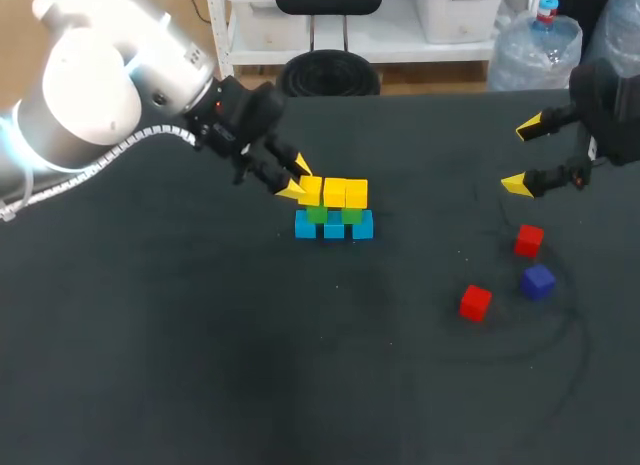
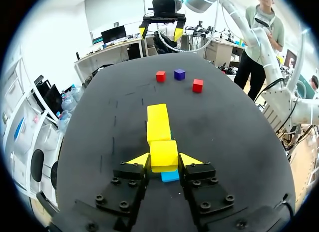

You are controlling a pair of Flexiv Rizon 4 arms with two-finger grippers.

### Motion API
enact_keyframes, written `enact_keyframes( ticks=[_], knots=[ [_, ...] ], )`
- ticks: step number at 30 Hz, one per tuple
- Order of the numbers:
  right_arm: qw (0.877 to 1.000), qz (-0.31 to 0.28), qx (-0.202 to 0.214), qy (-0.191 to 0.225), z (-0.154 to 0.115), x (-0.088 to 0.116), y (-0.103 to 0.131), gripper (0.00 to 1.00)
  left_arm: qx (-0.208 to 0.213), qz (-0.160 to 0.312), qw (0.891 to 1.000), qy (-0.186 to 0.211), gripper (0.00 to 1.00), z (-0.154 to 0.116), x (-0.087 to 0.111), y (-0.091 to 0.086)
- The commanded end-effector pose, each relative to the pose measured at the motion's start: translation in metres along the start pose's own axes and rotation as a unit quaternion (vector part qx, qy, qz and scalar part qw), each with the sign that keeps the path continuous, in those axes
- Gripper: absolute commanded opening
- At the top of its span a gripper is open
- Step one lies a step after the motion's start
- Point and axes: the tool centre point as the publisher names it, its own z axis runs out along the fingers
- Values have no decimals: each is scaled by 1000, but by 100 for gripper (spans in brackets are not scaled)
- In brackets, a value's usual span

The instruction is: Place the blue cubes, place green cubes on the blue cubes, place the yellow cubes on the green cubes, then place the red cubes on the yellow cubes, and place purple cube on the red cubes.

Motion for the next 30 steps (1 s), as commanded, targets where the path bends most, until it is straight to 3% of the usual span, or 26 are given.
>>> enact_keyframes(
  ticks=[1, 19, 21, 24, 30],
  knots=[
    [1000, -1, -1, -2, 1, 1, -1, 100, 2, 1, 1000, 0, 0, 1, 0, 3],
    [1000, -1, -1, -2, 1, 1, -1, 100, 6, 0, 1000, -2, 0, 2, 1, 4],
    [1000, -1, -1, -2, 1, 1, -1, 100, 6, -1, 1000, -2, 7, 2, 1, 4],
    [1000, -1, -1, -2, 1, 1, -1, 100, 6, -1, 1000, -3, 4, 2, 1, 4],
    [1000, -1, -1, -2, 1, 1, -1, 100, 6, -1, 1000, -3, 7, 3, 2, 4]
  ],
)
